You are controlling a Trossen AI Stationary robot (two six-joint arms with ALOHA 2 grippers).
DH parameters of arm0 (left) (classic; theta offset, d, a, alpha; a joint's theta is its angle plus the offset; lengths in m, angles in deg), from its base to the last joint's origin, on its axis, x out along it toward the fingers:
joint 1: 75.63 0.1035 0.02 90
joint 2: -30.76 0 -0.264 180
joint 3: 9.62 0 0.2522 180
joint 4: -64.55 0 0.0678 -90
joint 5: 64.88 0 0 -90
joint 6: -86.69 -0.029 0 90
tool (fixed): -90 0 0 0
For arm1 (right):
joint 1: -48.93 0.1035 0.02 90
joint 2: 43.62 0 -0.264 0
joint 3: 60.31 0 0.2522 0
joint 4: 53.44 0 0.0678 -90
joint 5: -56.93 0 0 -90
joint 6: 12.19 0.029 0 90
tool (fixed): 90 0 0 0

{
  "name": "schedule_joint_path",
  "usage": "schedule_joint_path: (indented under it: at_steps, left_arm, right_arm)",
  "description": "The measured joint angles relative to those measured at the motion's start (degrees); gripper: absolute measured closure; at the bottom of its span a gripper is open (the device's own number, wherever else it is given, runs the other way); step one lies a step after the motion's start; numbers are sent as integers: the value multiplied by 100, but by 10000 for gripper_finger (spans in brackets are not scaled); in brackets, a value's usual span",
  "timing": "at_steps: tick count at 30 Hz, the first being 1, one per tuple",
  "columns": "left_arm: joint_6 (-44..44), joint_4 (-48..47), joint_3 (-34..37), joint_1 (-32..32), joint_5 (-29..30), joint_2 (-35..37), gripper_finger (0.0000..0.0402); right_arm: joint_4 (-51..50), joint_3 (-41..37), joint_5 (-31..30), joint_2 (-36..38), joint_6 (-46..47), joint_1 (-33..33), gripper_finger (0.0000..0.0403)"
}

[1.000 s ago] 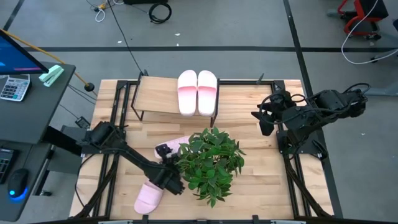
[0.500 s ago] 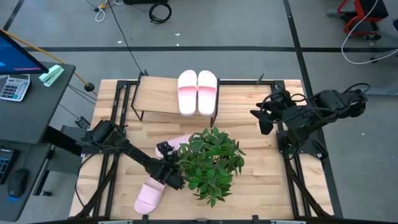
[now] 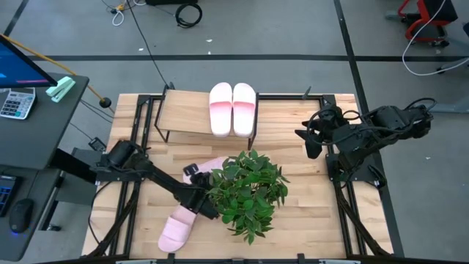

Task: Pick and place slides into the shelf
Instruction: Put the pink slide on the shelf

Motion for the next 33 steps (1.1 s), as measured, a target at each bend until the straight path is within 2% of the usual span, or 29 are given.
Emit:
schedule_joint_path:
  at_steps: [8, 14, 20, 28, 30, 33]
  left_arm:
    - [704, -895, -509, -46, -376, 299, 310]
    - [1498, -1721, -767, -194, -381, 722, 312]
    - [2414, -2756, -991, -367, -339, 1394, 313]
    - [3578, -3026, -1141, -426, -377, 2468, 315]
    - [3755, -3042, -1141, -341, -246, 2749, 315]
    - [3814, -2943, -1142, -250, 276, 3181, 315]
  right_arm:
    - [-11, 0, -1, -2, -5, 0, 190]
    - [-27, 0, 16, -2, -47, 4, 190]
    - [-45, 0, 49, -2, -50, 4, 190]
    - [-50, 0, 47, -2, -57, 4, 190]
    - [-50, 0, 47, -2, -57, 4, 190]
    - [-45, 0, 48, 0, -57, 4, 190]
